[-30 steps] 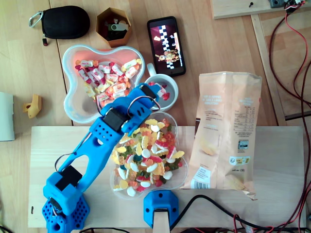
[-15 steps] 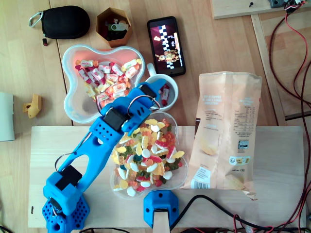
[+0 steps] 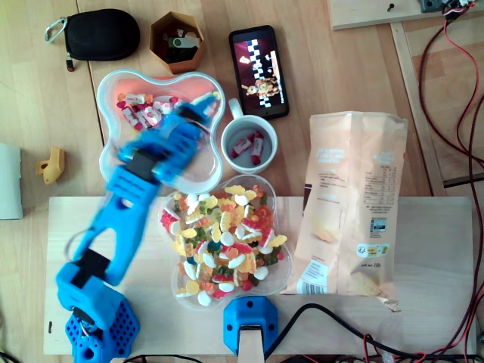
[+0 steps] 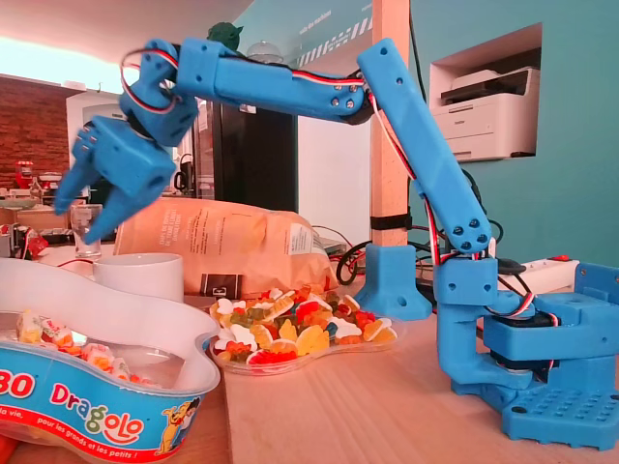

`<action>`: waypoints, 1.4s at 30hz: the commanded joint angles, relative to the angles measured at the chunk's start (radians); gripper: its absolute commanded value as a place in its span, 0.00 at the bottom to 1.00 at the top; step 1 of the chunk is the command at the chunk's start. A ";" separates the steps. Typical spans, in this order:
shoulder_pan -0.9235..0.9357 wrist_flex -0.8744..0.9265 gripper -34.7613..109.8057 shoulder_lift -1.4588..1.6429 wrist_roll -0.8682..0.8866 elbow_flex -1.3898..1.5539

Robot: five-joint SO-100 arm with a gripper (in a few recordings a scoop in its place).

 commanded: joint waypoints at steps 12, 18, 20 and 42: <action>-0.376 -0.002 0.42 0.528 -0.003 0.008; -0.436 0.078 0.41 0.776 0.005 0.008; -0.456 0.141 0.42 0.876 0.005 0.008; -0.588 0.534 0.41 1.660 0.005 0.008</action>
